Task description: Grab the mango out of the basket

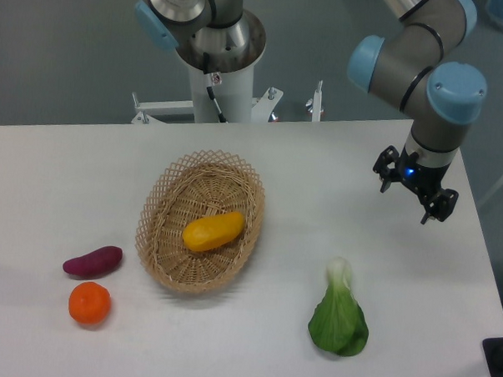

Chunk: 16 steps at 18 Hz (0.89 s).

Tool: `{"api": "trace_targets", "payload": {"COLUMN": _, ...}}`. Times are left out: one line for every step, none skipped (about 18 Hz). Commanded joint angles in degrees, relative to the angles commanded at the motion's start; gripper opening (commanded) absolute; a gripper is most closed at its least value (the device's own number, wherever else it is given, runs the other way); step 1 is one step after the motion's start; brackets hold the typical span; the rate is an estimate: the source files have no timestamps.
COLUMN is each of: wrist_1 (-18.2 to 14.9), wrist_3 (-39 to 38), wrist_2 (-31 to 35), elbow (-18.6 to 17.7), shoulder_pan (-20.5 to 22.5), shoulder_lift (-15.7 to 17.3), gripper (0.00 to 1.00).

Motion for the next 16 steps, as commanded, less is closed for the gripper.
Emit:
{"api": "trace_targets", "payload": {"wrist_1": 0.00, "wrist_3": 0.00, "wrist_2": 0.00, "elbow": -0.09, "shoulder_pan": 0.00, "shoulder_lift": 0.00, "gripper": 1.00}}
{"api": "trace_targets", "payload": {"wrist_1": 0.17, "wrist_3": 0.00, "wrist_2": 0.09, "elbow": -0.09, "shoulder_pan": 0.00, "shoulder_lift": 0.00, "gripper": 1.00}}
{"api": "trace_targets", "payload": {"wrist_1": 0.18, "wrist_3": 0.00, "wrist_2": 0.09, "elbow": -0.09, "shoulder_pan": 0.00, "shoulder_lift": 0.00, "gripper": 1.00}}
{"api": "trace_targets", "payload": {"wrist_1": 0.09, "wrist_3": 0.00, "wrist_2": 0.09, "elbow": -0.09, "shoulder_pan": -0.09, "shoulder_lift": 0.00, "gripper": 1.00}}
{"api": "trace_targets", "payload": {"wrist_1": 0.09, "wrist_3": 0.00, "wrist_2": 0.09, "elbow": -0.09, "shoulder_pan": -0.09, "shoulder_lift": 0.00, "gripper": 1.00}}
{"api": "trace_targets", "payload": {"wrist_1": 0.00, "wrist_3": 0.00, "wrist_2": 0.09, "elbow": -0.09, "shoulder_pan": -0.09, "shoulder_lift": 0.00, "gripper": 1.00}}
{"api": "trace_targets", "payload": {"wrist_1": 0.00, "wrist_3": 0.00, "wrist_2": 0.17, "elbow": 0.00, "shoulder_pan": -0.17, "shoulder_lift": 0.00, "gripper": 1.00}}
{"api": "trace_targets", "payload": {"wrist_1": 0.00, "wrist_3": 0.00, "wrist_2": 0.09, "elbow": 0.00, "shoulder_pan": -0.18, "shoulder_lift": 0.00, "gripper": 1.00}}
{"api": "trace_targets", "payload": {"wrist_1": 0.00, "wrist_3": 0.00, "wrist_2": 0.09, "elbow": 0.00, "shoulder_pan": -0.18, "shoulder_lift": 0.09, "gripper": 1.00}}
{"api": "trace_targets", "payload": {"wrist_1": -0.09, "wrist_3": 0.00, "wrist_2": 0.09, "elbow": 0.00, "shoulder_pan": -0.35, "shoulder_lift": 0.09, "gripper": 1.00}}
{"api": "trace_targets", "payload": {"wrist_1": -0.09, "wrist_3": -0.09, "wrist_2": 0.00, "elbow": 0.00, "shoulder_pan": -0.44, "shoulder_lift": 0.09, "gripper": 1.00}}
{"api": "trace_targets", "payload": {"wrist_1": -0.17, "wrist_3": -0.61, "wrist_2": -0.09, "elbow": -0.09, "shoulder_pan": -0.61, "shoulder_lift": 0.17, "gripper": 1.00}}
{"api": "trace_targets", "payload": {"wrist_1": -0.18, "wrist_3": -2.27, "wrist_2": -0.09, "elbow": -0.09, "shoulder_pan": -1.14, "shoulder_lift": 0.18, "gripper": 1.00}}
{"api": "trace_targets", "payload": {"wrist_1": -0.18, "wrist_3": -4.03, "wrist_2": 0.26, "elbow": -0.09, "shoulder_pan": -2.01, "shoulder_lift": 0.09, "gripper": 1.00}}
{"api": "trace_targets", "payload": {"wrist_1": -0.09, "wrist_3": -5.70, "wrist_2": 0.26, "elbow": 0.00, "shoulder_pan": -2.72, "shoulder_lift": 0.00, "gripper": 1.00}}
{"api": "trace_targets", "payload": {"wrist_1": -0.09, "wrist_3": -7.02, "wrist_2": 0.26, "elbow": -0.09, "shoulder_pan": -3.16, "shoulder_lift": 0.09, "gripper": 1.00}}
